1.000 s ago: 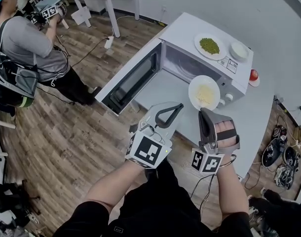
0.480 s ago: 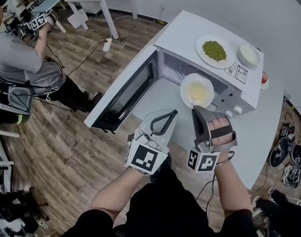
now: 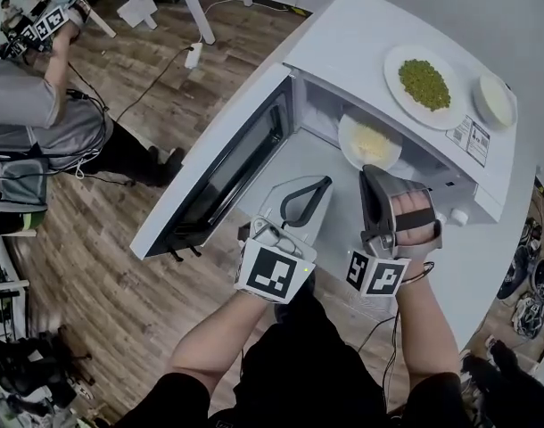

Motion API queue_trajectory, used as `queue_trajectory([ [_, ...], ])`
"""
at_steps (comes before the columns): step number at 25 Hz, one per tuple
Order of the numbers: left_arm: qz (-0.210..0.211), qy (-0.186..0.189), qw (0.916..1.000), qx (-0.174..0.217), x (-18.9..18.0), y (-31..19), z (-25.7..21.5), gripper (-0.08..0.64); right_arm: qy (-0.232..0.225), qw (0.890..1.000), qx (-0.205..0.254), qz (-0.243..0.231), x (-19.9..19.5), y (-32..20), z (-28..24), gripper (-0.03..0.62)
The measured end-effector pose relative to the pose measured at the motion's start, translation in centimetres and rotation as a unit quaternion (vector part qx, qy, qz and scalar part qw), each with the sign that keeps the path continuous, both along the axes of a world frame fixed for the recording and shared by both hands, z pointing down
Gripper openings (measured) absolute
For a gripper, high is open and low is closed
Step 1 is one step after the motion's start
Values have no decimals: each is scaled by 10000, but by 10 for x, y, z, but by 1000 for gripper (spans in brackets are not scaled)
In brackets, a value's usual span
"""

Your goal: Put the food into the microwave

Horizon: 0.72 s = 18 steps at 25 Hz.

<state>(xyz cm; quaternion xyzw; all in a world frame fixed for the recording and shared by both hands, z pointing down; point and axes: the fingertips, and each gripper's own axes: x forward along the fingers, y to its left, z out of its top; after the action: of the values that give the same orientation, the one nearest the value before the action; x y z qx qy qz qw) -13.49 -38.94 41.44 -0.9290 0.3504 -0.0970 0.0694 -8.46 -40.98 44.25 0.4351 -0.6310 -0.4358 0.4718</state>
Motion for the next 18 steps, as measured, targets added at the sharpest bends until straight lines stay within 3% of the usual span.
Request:
queue_trajectory([
  [8, -34, 8, 9998, 199, 4, -36, 18, 8, -134, 9996, -194, 151, -3, -34, 27, 29],
  [18, -139, 13, 9999, -88, -4, -51, 31, 8, -308, 9961, -652, 499, 8, -63, 54, 29],
])
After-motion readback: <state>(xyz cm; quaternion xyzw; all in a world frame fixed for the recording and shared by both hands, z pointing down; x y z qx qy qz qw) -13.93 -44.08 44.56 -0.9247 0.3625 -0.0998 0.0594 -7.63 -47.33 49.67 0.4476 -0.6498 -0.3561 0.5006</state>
